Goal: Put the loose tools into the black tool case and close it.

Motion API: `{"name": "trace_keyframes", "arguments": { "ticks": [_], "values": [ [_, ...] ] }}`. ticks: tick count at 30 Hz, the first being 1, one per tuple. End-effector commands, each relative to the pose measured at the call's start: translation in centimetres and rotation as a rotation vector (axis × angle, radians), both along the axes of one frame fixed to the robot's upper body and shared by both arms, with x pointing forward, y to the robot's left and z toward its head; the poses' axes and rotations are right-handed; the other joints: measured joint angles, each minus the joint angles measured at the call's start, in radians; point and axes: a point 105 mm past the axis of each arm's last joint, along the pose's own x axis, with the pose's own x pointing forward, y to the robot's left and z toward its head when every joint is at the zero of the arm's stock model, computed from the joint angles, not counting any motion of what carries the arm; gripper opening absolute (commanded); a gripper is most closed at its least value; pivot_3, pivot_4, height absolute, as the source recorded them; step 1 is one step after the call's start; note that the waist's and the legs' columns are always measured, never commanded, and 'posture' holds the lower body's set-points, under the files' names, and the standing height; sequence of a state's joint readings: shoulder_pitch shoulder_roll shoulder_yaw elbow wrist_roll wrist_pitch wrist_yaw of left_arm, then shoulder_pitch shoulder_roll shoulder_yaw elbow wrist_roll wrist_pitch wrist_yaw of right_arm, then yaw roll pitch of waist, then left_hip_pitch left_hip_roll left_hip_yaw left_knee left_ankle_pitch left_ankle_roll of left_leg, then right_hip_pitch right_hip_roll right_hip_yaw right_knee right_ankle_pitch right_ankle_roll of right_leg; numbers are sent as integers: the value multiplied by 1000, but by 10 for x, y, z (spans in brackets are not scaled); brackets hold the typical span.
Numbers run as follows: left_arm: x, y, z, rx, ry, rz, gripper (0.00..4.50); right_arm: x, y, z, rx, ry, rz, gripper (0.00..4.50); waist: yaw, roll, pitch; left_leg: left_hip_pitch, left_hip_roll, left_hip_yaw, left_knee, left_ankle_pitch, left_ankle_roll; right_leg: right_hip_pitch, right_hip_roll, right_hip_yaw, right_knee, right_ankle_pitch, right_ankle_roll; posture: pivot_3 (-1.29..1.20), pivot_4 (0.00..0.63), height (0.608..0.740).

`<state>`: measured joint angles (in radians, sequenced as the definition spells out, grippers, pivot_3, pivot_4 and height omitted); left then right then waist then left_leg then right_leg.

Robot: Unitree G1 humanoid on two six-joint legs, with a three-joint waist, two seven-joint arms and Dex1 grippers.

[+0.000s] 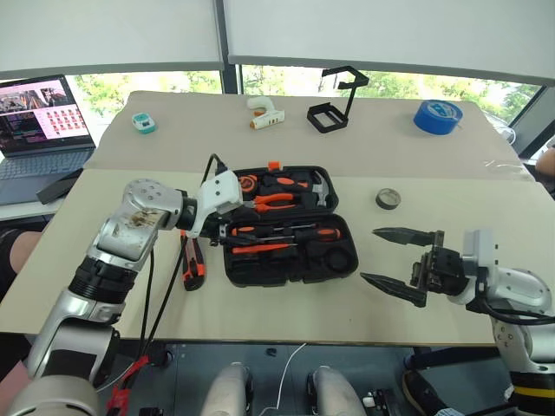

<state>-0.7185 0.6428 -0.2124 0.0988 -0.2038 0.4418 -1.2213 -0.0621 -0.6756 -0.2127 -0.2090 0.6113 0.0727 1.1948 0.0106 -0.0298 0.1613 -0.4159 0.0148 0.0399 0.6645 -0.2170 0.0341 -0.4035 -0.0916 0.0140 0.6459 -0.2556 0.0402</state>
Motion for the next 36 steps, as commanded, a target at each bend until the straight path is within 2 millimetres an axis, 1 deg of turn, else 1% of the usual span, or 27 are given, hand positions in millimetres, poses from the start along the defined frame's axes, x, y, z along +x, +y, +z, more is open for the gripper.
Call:
{"name": "trace_keyframes", "arguments": {
  "ticks": [1,4,5,10,12,15,20,26,32,35,36],
  "values": [
    [5,-3,-9,-78,10,41,1231,0,2,8,15,-40,9,4500,0,0,0,0,0,0,0,0,0,0,0,0,0,0,0,0,150,740],
    [9,-4,-22,-78,8,79,150,0,2,8,16,-42,9,4500,0,0,0,0,0,0,0,0,0,0,0,0,1,0,0,0,150,740],
    [9,-5,-27,-69,18,87,68,0,2,8,17,-42,8,4500,0,0,0,0,0,0,0,0,0,0,0,0,1,0,0,0,150,740],
    [5,-7,-46,-26,41,102,68,0,2,8,20,-46,0,4500,0,0,0,0,0,0,0,0,0,0,0,0,1,0,0,0,150,740],
    [4,-7,-50,-17,45,111,68,0,2,8,23,-46,-2,4500,0,0,0,0,0,0,0,0,0,0,0,0,1,0,0,0,150,740],
    [-2,-12,-49,-42,59,86,68,0,2,8,30,-47,-10,4500,0,0,0,0,0,0,0,0,0,0,0,0,1,0,0,0,150,740],
    [-6,-11,-54,-34,61,73,68,1,2,7,34,-44,-18,4500,0,0,0,0,0,0,0,0,0,0,0,0,1,0,0,0,150,740],
    [-5,-14,-50,-55,44,73,68,2,2,6,36,-45,-27,4500,0,0,0,0,0,0,0,0,0,0,0,0,1,0,0,0,150,740],
    [-1,-22,-34,-131,31,76,68,4,4,5,42,-46,-28,4500,1,0,0,0,0,0,0,0,0,0,-1,0,1,0,0,0,150,740],
    [-2,-24,-34,-134,40,73,68,5,5,4,46,-48,-30,4500,0,0,0,0,0,0,0,0,0,0,0,0,1,0,0,0,150,740],
    [-3,-24,-38,-120,49,78,68,5,6,4,47,-47,-30,4500,0,0,0,0,0,0,0,0,0,0,0,0,1,0,0,0,150,740]
  ]
}}
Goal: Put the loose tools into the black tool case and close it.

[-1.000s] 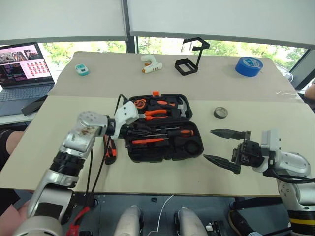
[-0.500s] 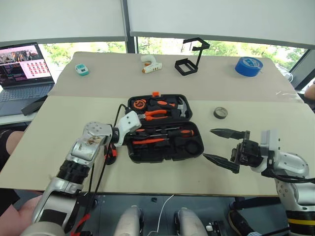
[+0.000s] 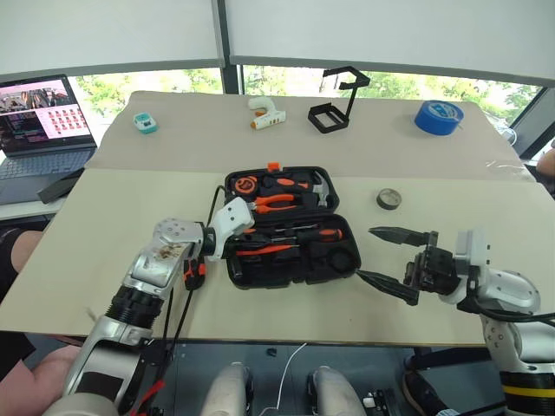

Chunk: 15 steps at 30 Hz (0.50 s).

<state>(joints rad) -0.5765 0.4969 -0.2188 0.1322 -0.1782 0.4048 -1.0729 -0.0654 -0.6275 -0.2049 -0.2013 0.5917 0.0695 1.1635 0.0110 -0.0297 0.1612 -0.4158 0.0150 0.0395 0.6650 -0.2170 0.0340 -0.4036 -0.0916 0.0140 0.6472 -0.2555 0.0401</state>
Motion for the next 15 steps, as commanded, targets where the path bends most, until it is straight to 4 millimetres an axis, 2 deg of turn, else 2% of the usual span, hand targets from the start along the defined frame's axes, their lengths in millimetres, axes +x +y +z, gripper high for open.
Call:
{"name": "trace_keyframes", "arguments": {
  "ticks": [1,4,7,15],
  "values": [
    [-1,-3,9,2,-31,-10,68,1,2,7,8,-51,0,4500,-1,0,0,0,0,0,0,0,0,0,0,0,0,0,0,0,150,740],
    [-1,2,-2,53,-1,10,68,1,3,7,12,-49,0,4500,-1,0,0,0,0,0,0,0,0,0,0,0,0,0,0,0,150,740],
    [-6,0,-5,48,22,-7,68,1,3,6,12,-47,-2,4500,-1,0,0,0,0,0,0,0,0,0,0,0,0,0,0,0,150,740],
    [-12,1,-27,121,83,3,68,1,3,5,15,-44,-5,4500,-1,1,0,1,0,0,0,0,0,1,0,0,0,0,0,0,150,740]
  ]
}}
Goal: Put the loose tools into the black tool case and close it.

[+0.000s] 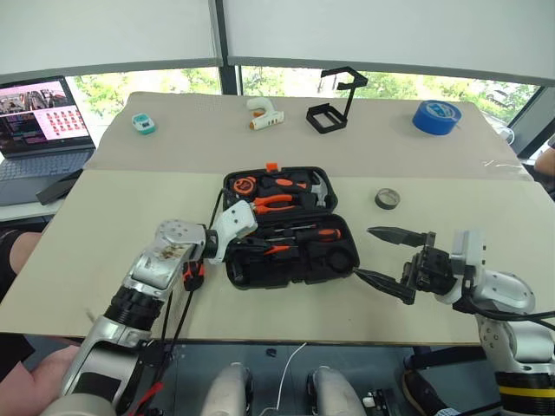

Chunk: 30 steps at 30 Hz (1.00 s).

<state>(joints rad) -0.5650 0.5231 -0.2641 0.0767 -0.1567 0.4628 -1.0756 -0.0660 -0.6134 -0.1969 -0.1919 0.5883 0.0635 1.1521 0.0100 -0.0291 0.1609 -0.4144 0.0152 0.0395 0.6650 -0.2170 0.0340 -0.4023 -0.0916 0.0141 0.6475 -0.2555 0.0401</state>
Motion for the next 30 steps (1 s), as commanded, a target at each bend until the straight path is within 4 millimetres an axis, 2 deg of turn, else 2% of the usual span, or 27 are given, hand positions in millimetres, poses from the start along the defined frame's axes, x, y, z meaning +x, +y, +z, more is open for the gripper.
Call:
{"name": "trace_keyframes", "arguments": {
  "ticks": [1,5,10,14,16,18,20,22,25,26,27,29,30],
  "values": [
    [-4,2,-20,53,57,28,68,-1,2,8,0,-49,4,4500,0,0,0,1,0,0,0,0,0,0,0,0,0,0,0,0,150,740],
    [0,4,-23,47,55,71,68,-1,1,8,0,-48,2,4500,0,0,0,5,0,0,0,0,0,5,0,0,0,0,0,0,150,740],
    [2,9,-6,-36,8,94,68,-3,-1,6,-6,-39,8,4500,0,0,0,10,1,-1,0,0,0,11,0,0,-2,0,0,0,150,740],
    [4,38,44,-214,-194,177,68,-3,-13,5,-41,-45,-6,4500,-10,0,0,10,2,-1,0,0,0,10,0,0,-2,0,0,0,150,740],
    [-10,58,60,-229,-254,191,578,-4,-25,6,-56,-64,-37,4500,-13,0,0,7,2,-1,-1,0,0,7,0,0,-1,0,0,0,150,740],
    [-25,76,66,-219,-250,218,1124,-6,-33,7,-66,-77,-53,4500,-14,0,0,7,3,-1,-1,0,0,6,-1,0,-1,0,0,0,150,740],
    [-45,110,71,-213,-226,318,1911,-11,-40,2,-117,-95,-49,4500,-18,1,0,7,2,-1,-2,0,0,7,-2,0,-2,0,0,0,150,740],
    [-57,134,72,-196,-211,417,2668,-13,-45,-2,-154,-118,-43,4500,-21,1,1,9,2,-1,-4,-1,0,9,-4,0,-4,0,0,0,150,740],
    [-76,179,58,-96,-181,592,3756,-11,-53,-7,-183,-153,-61,4500,-21,1,1,11,2,-1,-4,-1,0,11,-4,0,-4,0,0,0,150,740],
    [-95,206,42,-26,-96,694,4158,-8,-55,-8,-189,-167,-80,4500,-22,1,1,12,2,-1,-4,-1,0,12,-4,0,-5,0,0,0,150,740],
    [-111,224,32,23,-35,761,4465,-5,-57,-10,-194,-177,-92,4500,-29,1,1,13,2,-1,-4,-1,0,12,-4,-1,-5,0,-1,0,150,740],
    [-137,254,20,100,55,889,4465,-3,-57,-15,-207,-162,-68,4500,-31,1,1,15,3,1,-6,-3,-1,12,-4,1,-6,-1,-2,0,150,740],
    [-146,261,20,94,77,914,4465,-1,-57,-17,-203,-140,-64,4500,-30,0,1,15,3,1,-6,-3,-1,12,-4,0,-6,-2,-3,0,150,740]
  ]
}}
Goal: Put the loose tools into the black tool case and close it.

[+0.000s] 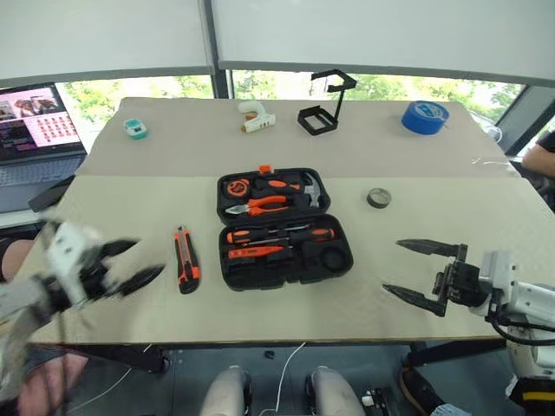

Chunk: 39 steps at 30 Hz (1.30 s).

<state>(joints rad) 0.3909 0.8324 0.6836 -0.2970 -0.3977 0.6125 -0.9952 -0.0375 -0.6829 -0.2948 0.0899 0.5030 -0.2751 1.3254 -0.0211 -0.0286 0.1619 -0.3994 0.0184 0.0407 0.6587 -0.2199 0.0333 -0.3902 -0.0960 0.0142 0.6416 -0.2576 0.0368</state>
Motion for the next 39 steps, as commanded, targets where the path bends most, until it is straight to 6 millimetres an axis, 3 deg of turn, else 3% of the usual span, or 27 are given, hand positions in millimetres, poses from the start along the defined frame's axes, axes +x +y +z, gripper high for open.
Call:
{"name": "trace_keyframes", "arguments": {
  "ticks": [1,4,6,10,16,21,28,32,36,39],
  "values": [
    [-23,30,12,33,19,114,4465,5,-1,4,-12,-8,19,4500,9,0,1,0,0,0,0,0,0,0,0,0,0,0,0,0,150,740],
    [-30,33,11,58,61,143,4465,-1,4,2,25,145,98,4500,27,1,2,0,1,-1,0,-1,-3,-4,-3,-3,0,-5,-8,0,150,740],
    [-19,21,19,29,6,150,4465,5,13,10,46,86,109,4500,36,1,2,0,1,-1,0,-4,-8,-5,-13,-3,0,-6,-9,0,150,740],
    [5,-11,28,-66,-21,190,4465,9,30,23,63,10,162,4500,39,1,2,-2,0,-1,1,-4,-8,-3,-14,-5,0,-4,-7,0,150,740],
    [35,-77,19,-269,22,242,4465,9,51,37,114,-79,222,4500,28,1,2,-4,-3,-1,1,0,0,0,-6,-5,1,0,3,0,150,740],
    [60,-105,9,-297,26,332,4465,9,59,41,169,-79,247,4500,22,0,2,-4,-2,-3,2,1,-2,0,0,-3,2,1,4,0,150,740],
    [85,-124,-18,-211,32,430,4465,10,63,39,195,-75,238,4500,24,0,2,-3,-2,-3,2,0,-2,0,0,-1,1,1,4,0,150,740],
    [96,-136,-29,-245,37,424,3437,9,63,36,199,-67,224,4500,32,2,1,-3,-2,-3,2,0,-3,1,-1,-1,1,1,4,0,150,740],
    [101,-137,-36,-258,34,431,1853,8,62,33,205,-49,213,4500,38,2,0,-3,-3,-3,2,0,-2,1,-3,-1,1,2,3,0,150,740],
    [100,-129,-32,-230,9,412,1671,7,61,32,204,-40,205,4500,39,4,0,-3,-3,-3,2,0,-2,2,-3,-1,1,2,3,0,150,740]
  ]
}}
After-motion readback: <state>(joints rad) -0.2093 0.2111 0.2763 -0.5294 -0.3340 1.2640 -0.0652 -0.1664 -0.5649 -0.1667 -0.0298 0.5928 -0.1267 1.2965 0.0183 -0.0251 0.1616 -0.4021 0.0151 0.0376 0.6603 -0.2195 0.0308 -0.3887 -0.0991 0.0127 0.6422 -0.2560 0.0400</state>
